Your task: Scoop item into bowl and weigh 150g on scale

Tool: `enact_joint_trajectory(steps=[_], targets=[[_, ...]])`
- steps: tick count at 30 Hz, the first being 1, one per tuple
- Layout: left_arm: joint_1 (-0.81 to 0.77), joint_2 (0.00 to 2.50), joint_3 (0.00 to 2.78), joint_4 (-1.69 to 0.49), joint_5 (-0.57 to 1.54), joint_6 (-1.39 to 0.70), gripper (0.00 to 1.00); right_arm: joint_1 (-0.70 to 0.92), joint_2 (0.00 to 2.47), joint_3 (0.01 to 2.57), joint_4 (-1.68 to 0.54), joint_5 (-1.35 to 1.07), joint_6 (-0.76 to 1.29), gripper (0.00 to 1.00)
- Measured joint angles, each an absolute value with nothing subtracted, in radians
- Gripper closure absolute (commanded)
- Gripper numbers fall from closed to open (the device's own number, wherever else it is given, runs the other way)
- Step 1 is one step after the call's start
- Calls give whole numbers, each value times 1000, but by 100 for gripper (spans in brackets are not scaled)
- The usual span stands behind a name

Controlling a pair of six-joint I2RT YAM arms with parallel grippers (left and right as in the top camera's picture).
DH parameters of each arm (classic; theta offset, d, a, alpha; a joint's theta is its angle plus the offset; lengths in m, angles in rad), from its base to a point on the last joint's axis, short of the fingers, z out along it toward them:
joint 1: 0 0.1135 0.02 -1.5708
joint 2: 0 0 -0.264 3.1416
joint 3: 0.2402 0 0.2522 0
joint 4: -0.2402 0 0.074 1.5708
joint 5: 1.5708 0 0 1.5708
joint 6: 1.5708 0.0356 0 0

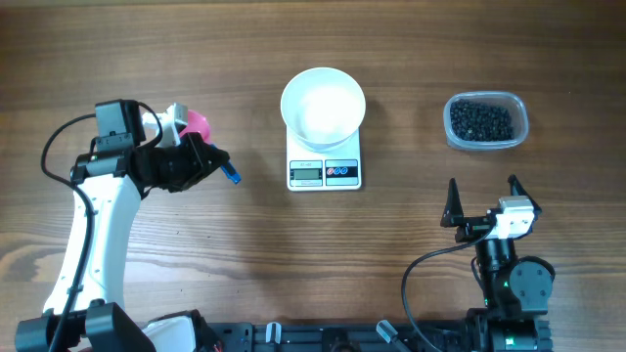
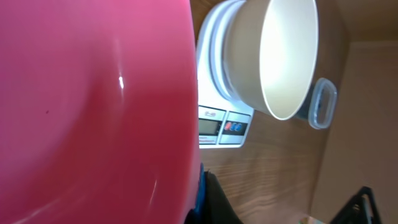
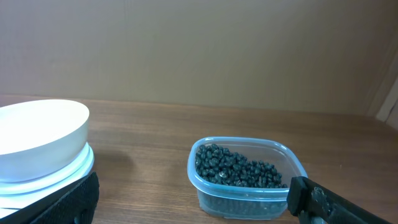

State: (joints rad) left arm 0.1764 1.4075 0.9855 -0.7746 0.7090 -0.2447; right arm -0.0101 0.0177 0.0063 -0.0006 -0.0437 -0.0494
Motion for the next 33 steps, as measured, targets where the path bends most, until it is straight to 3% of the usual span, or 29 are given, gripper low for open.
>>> enact_joint_trajectory(steps=[33], targets=[[176, 1368, 986, -891, 904, -241, 96, -10, 18, 6, -1, -44, -49, 0]])
